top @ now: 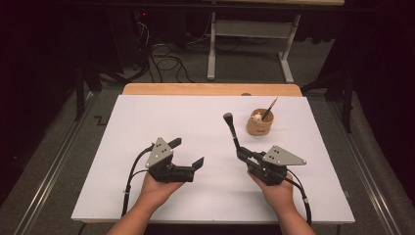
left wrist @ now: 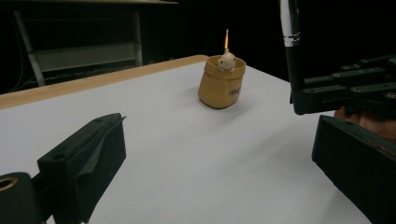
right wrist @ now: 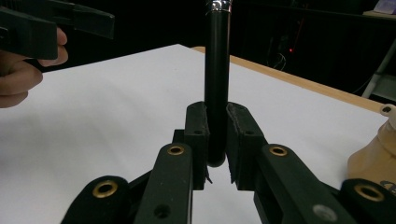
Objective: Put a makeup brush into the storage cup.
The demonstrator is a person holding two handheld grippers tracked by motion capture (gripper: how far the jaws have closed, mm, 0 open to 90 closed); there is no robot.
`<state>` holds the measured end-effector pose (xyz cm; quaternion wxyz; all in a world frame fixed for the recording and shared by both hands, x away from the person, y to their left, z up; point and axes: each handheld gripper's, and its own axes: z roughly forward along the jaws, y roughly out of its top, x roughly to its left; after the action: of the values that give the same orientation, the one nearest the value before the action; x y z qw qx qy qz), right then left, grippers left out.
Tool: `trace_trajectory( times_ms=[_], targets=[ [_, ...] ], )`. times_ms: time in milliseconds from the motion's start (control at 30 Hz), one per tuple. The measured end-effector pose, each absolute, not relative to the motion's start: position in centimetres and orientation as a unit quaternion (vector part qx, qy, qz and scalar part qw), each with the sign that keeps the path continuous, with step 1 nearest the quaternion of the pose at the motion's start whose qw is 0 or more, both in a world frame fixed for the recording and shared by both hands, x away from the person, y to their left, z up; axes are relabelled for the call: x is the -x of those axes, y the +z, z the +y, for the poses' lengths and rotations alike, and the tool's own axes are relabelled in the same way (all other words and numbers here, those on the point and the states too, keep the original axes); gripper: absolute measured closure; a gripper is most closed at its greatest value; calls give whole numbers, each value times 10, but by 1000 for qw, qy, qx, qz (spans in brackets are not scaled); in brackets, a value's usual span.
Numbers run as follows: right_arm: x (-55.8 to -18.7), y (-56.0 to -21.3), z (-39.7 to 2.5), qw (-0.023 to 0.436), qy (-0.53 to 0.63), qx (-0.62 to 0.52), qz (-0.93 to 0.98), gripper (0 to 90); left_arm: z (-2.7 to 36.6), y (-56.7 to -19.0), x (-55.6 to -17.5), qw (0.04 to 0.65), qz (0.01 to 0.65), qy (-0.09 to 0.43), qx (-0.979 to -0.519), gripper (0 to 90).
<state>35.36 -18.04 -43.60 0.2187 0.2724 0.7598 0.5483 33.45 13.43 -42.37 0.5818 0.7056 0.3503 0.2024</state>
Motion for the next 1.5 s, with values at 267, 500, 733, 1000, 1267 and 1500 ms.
trace_trajectory(
  times_ms=[267, 500, 733, 1000, 1267, 1500],
  targets=[
    [-354, -437, -176, 211, 555, -265, 760, 812, 123, -419, -338, 584, 346, 199, -706, 37],
    [-351, -438, -167, 209, 560, -257, 760, 812, 116, -415, -338, 588, 343, 195, -706, 33],
    [-349, -440, -160, 204, 561, -248, 763, 813, 112, -412, -340, 592, 343, 191, -704, 32],
    [-347, -441, -155, 196, 568, -245, 761, 812, 108, -408, -342, 592, 340, 191, -705, 36],
    [-347, -442, -153, 186, 573, -248, 759, 812, 104, -406, -346, 594, 338, 184, -707, 51],
    [-347, -443, -150, 186, 571, -244, 762, 812, 100, -405, -350, 596, 339, 176, -706, 84]
  ],
)
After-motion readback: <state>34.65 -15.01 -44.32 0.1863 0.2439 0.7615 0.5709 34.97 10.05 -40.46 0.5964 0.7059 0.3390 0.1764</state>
